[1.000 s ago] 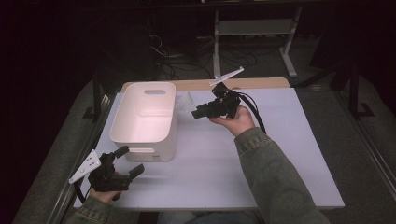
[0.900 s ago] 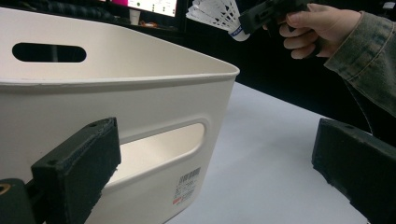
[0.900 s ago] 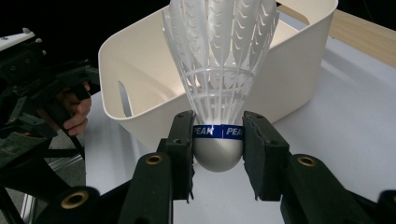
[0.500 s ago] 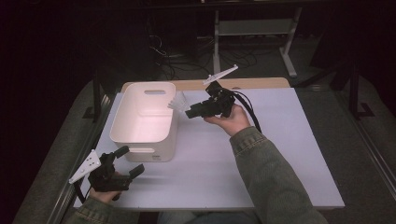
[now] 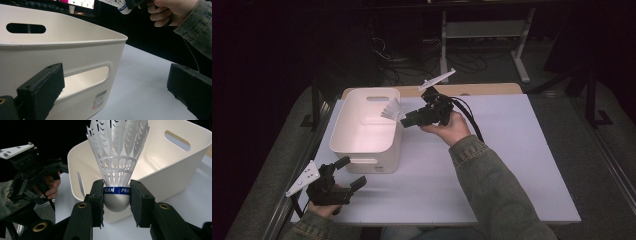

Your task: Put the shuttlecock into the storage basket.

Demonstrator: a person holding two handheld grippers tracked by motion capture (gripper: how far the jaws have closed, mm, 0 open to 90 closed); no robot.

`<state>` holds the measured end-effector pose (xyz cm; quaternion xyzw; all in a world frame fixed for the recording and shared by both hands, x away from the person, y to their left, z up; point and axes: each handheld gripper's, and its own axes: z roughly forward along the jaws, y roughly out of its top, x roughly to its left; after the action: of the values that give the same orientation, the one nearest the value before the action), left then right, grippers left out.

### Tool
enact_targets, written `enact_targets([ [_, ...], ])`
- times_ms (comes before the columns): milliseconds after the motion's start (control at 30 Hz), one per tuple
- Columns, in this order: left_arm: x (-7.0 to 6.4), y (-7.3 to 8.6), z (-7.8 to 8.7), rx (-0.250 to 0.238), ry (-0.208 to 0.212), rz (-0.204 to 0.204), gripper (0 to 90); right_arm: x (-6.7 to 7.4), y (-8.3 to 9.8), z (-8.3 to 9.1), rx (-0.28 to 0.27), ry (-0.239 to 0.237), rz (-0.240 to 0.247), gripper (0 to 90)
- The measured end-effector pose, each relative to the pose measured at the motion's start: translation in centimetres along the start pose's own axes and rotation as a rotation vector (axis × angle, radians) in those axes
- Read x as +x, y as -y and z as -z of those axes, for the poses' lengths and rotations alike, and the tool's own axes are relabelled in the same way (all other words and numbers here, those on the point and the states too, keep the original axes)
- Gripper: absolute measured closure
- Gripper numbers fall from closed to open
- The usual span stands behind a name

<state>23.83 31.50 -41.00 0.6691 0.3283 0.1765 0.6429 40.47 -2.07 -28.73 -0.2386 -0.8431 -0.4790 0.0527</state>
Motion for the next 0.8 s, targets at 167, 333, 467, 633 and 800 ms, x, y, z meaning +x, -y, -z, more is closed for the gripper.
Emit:
enact_targets([
  [167,-0.1,0.0,0.0,-0.009,0.002,0.011,0.8,0.3,-0.3,-0.6,-0.005,-0.013,0.004,63.7],
  [333,0.0,0.0,0.0,-0.005,0.003,0.007,0.8,0.6,-0.7,-1.2,-0.003,-0.025,0.008,63.7],
  [467,0.0,0.0,0.0,-0.004,0.004,0.007,0.8,0.8,-0.9,-1.8,-0.001,-0.039,0.012,63.7],
  [633,-0.1,0.0,0.0,-0.01,0.004,0.013,0.8,0.8,-0.9,-2.3,0.012,-0.035,0.018,63.7],
  [800,-0.1,0.0,0.0,-0.012,0.005,0.016,0.8,0.7,-1.1,-2.9,0.013,-0.038,0.021,63.7],
])
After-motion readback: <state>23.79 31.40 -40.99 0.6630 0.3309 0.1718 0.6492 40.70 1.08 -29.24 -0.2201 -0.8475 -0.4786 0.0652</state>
